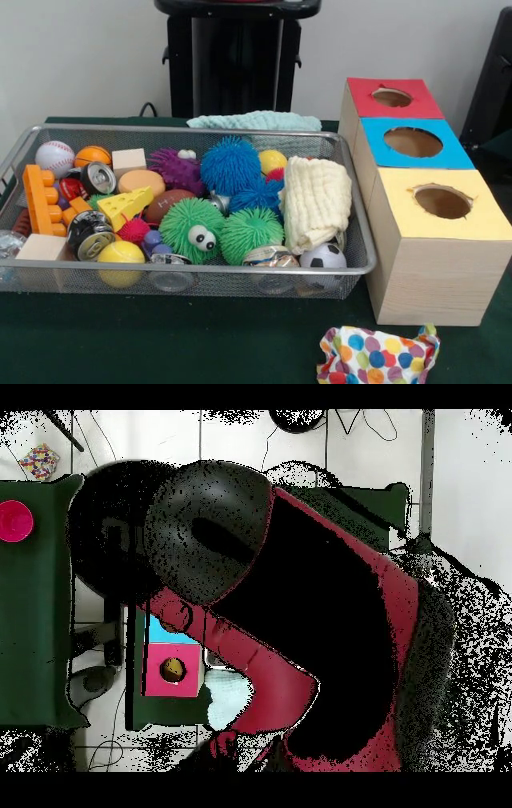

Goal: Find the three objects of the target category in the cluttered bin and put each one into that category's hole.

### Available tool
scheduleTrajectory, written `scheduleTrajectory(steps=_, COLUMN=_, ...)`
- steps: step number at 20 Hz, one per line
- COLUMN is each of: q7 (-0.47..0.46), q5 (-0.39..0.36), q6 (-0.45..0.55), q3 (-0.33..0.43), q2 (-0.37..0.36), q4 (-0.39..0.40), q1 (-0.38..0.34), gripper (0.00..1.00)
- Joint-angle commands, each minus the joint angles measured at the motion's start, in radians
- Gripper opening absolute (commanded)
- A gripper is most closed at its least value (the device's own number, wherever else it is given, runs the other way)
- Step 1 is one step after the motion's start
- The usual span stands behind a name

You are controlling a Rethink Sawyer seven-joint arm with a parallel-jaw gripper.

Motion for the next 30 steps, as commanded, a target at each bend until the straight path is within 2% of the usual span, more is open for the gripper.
scheduleTrajectory(steps=1, q7=-0.224, q5=-0.135, q6=0.222, q3=0.223, q2=-0.087, q4=-0.009, q1=-0.071, gripper=1.0)
scheduleTrajectory(steps=4, q7=-0.219, q5=-0.148, q6=0.172, q3=0.254, q2=-0.102, q4=0.02, q1=-0.075, gripper=1.0)
scheduleTrajectory(steps=9, q7=-0.235, q5=-0.214, q6=0.093, q3=0.327, q2=-0.147, q4=0.077, q1=-0.094, gripper=1.0)
scheduleTrajectory(steps=14, q7=-0.249, q5=-0.248, q6=-0.013, q3=0.397, q2=-0.212, q4=0.212, q1=-0.123, gripper=1.0)
scheduleTrajectory(steps=17, q7=-0.287, q5=-0.278, q6=-0.115, q3=0.436, q2=-0.269, q4=0.332, q1=-0.143, gripper=1.0)
scheduleTrajectory(steps=19, q7=-0.283, q5=-0.327, q6=-0.11, q3=0.429, q2=-0.295, q4=0.388, q1=-0.147, gripper=1.0)
scheduleTrajectory(steps=21, q7=-0.281, q5=-0.36, q6=-0.161, q3=0.426, q2=-0.342, q4=0.452, q1=-0.146, gripper=1.0)
scheduleTrajectory(steps=25, q7=-0.255, q5=-0.44, q6=-0.156, q3=0.413, q2=-0.416, q4=0.488, q1=-0.137, gripper=1.0)
scheduleTrajectory(steps=27, q7=-0.263, q5=-0.456, q6=-0.124, q3=0.417, q2=-0.454, q4=0.52, q1=-0.144, gripper=1.0)
scheduleTrajectory(steps=30, q7=-0.286, q5=-0.474, q6=-0.128, q3=0.428, q2=-0.513, q4=0.578, q1=-0.165, gripper=1.0)
